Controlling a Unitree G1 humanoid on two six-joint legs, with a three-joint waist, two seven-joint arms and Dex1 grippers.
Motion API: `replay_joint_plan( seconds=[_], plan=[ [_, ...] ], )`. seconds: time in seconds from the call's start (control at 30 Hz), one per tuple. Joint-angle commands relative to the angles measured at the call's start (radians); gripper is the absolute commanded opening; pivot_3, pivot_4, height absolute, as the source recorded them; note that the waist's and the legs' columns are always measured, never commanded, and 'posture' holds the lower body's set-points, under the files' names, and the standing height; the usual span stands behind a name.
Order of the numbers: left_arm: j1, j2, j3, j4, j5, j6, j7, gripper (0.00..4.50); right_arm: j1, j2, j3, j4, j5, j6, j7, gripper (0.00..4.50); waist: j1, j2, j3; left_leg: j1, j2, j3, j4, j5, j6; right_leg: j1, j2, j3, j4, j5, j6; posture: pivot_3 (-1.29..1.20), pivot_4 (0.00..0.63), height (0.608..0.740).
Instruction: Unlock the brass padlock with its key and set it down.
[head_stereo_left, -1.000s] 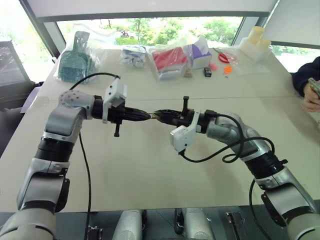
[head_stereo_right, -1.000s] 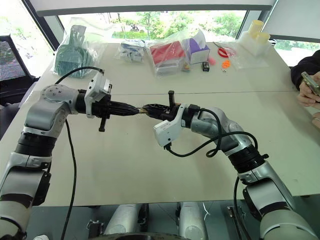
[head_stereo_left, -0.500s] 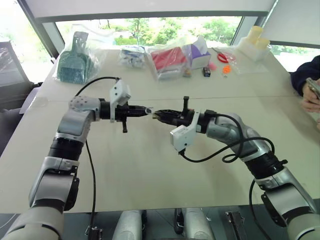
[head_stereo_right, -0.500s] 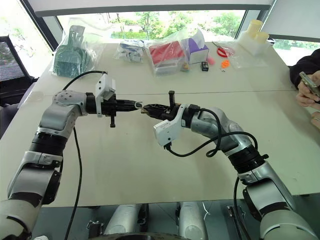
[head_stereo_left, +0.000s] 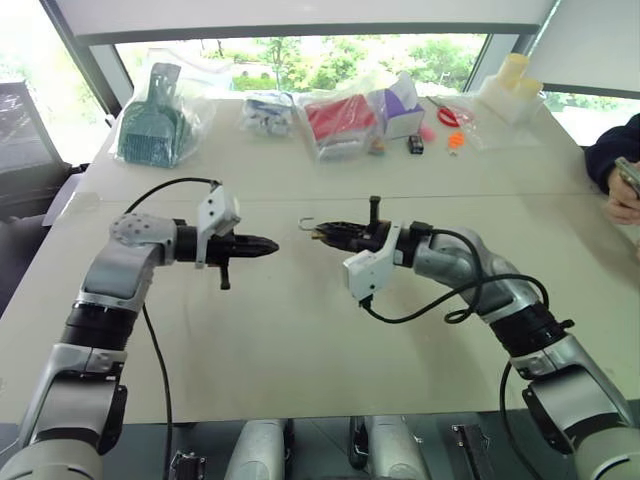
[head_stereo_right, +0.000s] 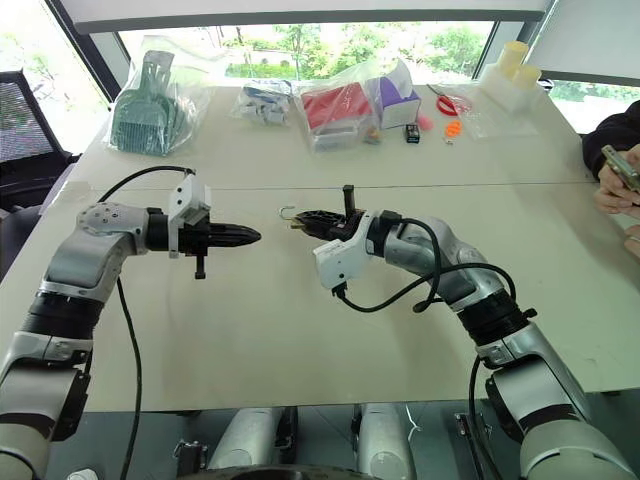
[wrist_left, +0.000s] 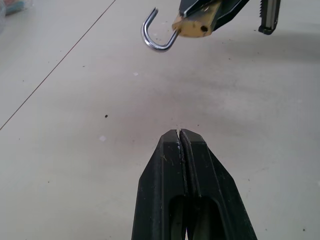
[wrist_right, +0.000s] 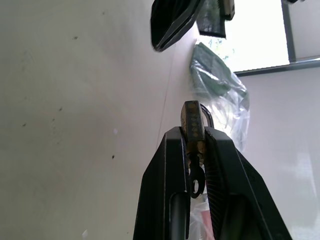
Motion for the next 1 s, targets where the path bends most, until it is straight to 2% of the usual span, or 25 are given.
replay_joint_plan(
  seconds=[0.03,0.23,0.37,0.53,0.63,0.73,0.87,1.0],
  plan=[
    [0.007,0.008,0.039,-0.058,-0.029,0.015,0.023,0.01,-0.029,0.003,0.013,0.079,-0.019,-0.025,-0.018,0.00,-0.003,0.000,0.000,0.000,0.000,0.000,0.000,0.000,0.000,0.000,0.000,0.000,0.000,0.000,0.000,0.00,0.150,0.740],
    [0.034,0.002,0.037,-0.105,-0.038,0.034,0.054,0.01,-0.061,0.030,0.067,0.256,-0.087,-0.073,-0.072,0.00,-0.010,0.000,0.000,0.000,0.000,0.000,0.000,0.000,0.000,0.000,0.000,0.000,0.001,0.000,0.000,0.00,0.150,0.740],
    [0.050,0.004,0.042,-0.130,-0.048,0.049,0.071,0.00,-0.075,0.038,0.082,0.319,-0.091,-0.091,-0.084,1.83,-0.016,0.000,0.000,0.000,0.000,0.000,0.000,0.000,0.000,-0.001,0.000,0.001,0.002,0.000,0.000,0.00,0.150,0.740],
    [0.090,0.021,0.046,-0.178,-0.065,0.073,0.079,0.00,-0.039,0.001,0.065,0.224,-0.036,-0.087,-0.022,4.46,-0.020,0.000,0.000,0.001,0.001,-0.001,0.000,0.000,0.000,-0.001,0.000,0.001,0.003,0.000,0.000,0.00,0.150,0.740],
    [0.112,0.033,0.054,-0.211,-0.082,0.101,0.077,0.00,0.019,-0.034,0.034,0.096,0.070,-0.020,0.085,4.46,-0.019,0.000,0.000,0.001,0.002,-0.002,0.000,0.000,0.000,-0.001,0.000,0.001,0.003,0.000,0.000,0.00,0.150,0.740],
    [0.127,0.049,0.059,-0.230,-0.087,0.109,0.078,0.00,0.081,-0.056,-0.014,-0.040,0.226,0.141,0.218,4.46,-0.019,0.000,0.000,0.001,0.002,-0.002,0.000,0.000,0.000,-0.001,0.000,0.001,0.003,0.000,0.000,0.00,0.150,0.740],
    [0.152,0.073,0.082,-0.258,-0.100,0.126,0.092,0.00,0.159,-0.087,-0.134,-0.263,0.530,0.559,0.392,4.46,-0.018,0.000,0.000,0.001,0.002,-0.002,0.000,0.000,0.000,-0.001,0.000,0.002,0.004,0.000,0.000,0.00,0.150,0.740],
    [0.172,0.088,0.100,-0.280,-0.112,0.138,0.105,0.00,0.184,-0.117,-0.202,-0.380,0.654,0.812,0.449,4.46,-0.018,0.000,0.000,0.002,0.002,-0.002,0.000,0.000,0.000,0.000,-0.001,0.002,0.005,0.000,0.000,0.00,0.150,0.740]
  ],
)
